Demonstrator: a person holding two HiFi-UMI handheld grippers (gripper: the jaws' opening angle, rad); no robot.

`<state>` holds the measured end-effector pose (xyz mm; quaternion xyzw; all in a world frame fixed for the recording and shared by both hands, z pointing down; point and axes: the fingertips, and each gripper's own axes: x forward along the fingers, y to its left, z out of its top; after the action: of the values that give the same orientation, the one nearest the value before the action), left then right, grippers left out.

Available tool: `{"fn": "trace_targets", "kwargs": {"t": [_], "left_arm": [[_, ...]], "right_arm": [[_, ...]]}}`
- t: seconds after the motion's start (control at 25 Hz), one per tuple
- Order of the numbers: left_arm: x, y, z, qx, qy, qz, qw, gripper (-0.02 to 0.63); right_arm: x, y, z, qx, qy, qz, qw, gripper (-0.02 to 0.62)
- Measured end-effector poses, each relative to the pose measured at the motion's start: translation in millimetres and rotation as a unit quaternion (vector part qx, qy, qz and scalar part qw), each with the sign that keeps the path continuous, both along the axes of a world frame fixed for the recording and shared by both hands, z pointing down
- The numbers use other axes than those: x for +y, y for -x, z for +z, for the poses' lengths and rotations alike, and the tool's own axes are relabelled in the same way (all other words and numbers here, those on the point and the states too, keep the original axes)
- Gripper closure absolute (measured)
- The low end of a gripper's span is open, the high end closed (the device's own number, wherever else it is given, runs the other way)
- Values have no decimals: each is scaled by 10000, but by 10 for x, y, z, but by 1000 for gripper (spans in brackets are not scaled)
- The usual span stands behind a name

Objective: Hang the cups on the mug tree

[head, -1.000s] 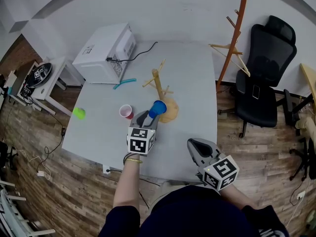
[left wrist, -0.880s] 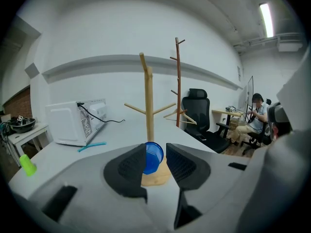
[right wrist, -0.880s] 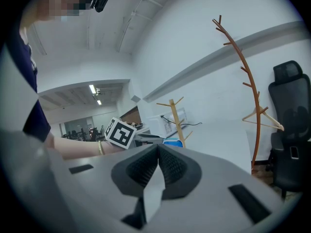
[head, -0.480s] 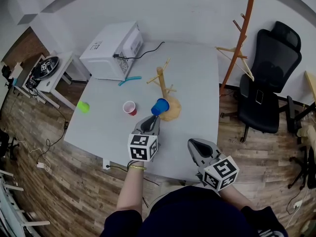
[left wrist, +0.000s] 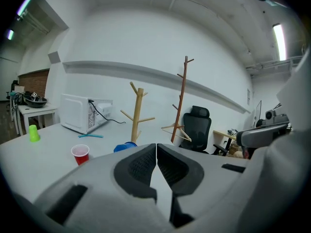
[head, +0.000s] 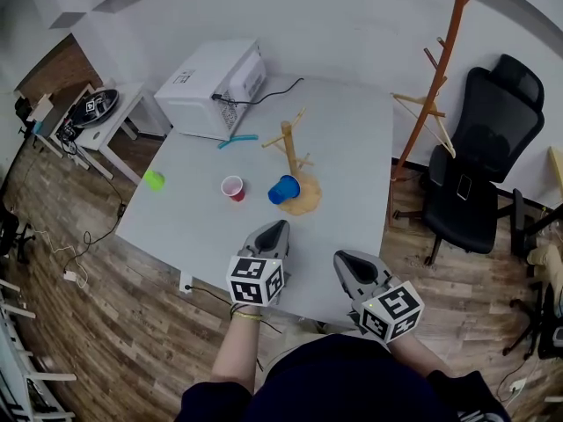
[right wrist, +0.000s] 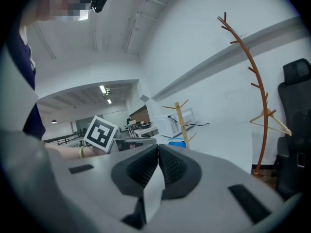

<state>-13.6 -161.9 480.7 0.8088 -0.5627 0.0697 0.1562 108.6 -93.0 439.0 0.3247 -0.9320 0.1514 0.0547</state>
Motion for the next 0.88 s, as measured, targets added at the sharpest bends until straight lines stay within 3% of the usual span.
{"fn": "trace_targets", "kwargs": {"t": [0.56, 0.88], "left_arm": [[552, -224, -69, 383, -51, -588, 9975, 586], [747, -383, -61, 213, -80, -585, 9980, 586]], "right_arm": [[129, -98, 6, -28, -8, -570, 9984, 566], [234, -118, 91, -79, 33, -901, 9959, 566]]}}
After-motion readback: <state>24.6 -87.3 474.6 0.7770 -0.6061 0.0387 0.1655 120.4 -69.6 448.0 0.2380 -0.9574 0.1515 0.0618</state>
